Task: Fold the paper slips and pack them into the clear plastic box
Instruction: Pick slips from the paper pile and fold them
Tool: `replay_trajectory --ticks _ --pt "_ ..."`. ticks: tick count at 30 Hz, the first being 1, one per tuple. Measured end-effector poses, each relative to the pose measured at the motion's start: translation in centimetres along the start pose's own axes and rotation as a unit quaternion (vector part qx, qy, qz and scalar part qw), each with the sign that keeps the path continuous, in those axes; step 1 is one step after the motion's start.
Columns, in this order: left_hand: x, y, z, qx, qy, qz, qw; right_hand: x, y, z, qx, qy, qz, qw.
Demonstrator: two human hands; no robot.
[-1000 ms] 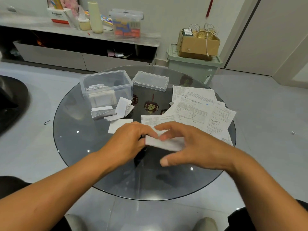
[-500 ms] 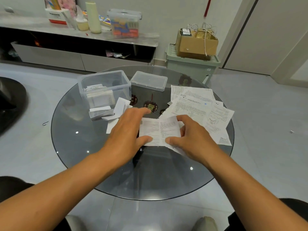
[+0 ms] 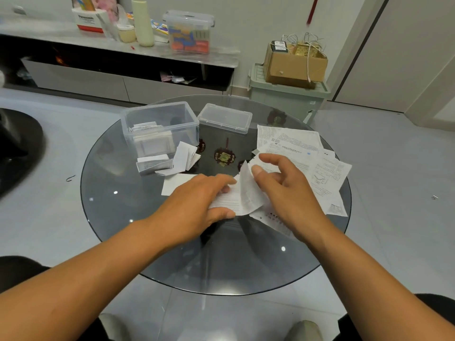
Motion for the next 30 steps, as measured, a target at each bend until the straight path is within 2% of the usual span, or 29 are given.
replay_trajectory --ticks 6,10,12,15,20,22,25,30 --pt "0.1 -0.3 -0.5 0.098 -0.029 -0.018 0.995 0.0 0.8 -0.6 -0.127 -0.047 0.077 0.988" --pt "0.1 -0.3 -0.5 0.136 -0.025 -0.028 0.99 0.2 2.0 -0.2 -0.207 -0.035 0.062 0.976" --pt "0.2 -0.3 -0.5 0.126 -0.012 -0.025 0.992 0.4 2.5 -0.1 -0.175 -0.057 0.048 0.982" --pt "0.5 -0.3 -0.3 0.077 0.008 -0.008 0.997 0.6 2.4 0.3 -0.136 -0.081 0.076 0.984" --pt "0.4 -0.3 0.0 0.056 0.011 0.008 0.998 0.3 1.1 0.3 -0.104 -0.066 0.145 0.982" --pt "0.3 -0.4 0.0 0.055 0.011 0.01 0.998 0.3 1.0 0.4 -0.127 -0.039 0.15 0.98" --pt "0.2 -0.3 0.1 0.063 0.017 0.01 0.998 0.5 1.5 0.3 -0.2 0.004 0.124 0.972" --pt "0.0 -0.4 0.0 0.103 0.015 0.005 0.995 0.8 2.0 -0.6 -0.033 -0.082 0.026 0.996"
Point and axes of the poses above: each hand's wrist, its own x-axis away from the middle knuckle, its own y-axis out of the palm, z = x × y, the point moved 4 cm from there along -x, towards the middle knuckle, and after that the axes turned 13 degrees about -y, right-handed, at the moved point
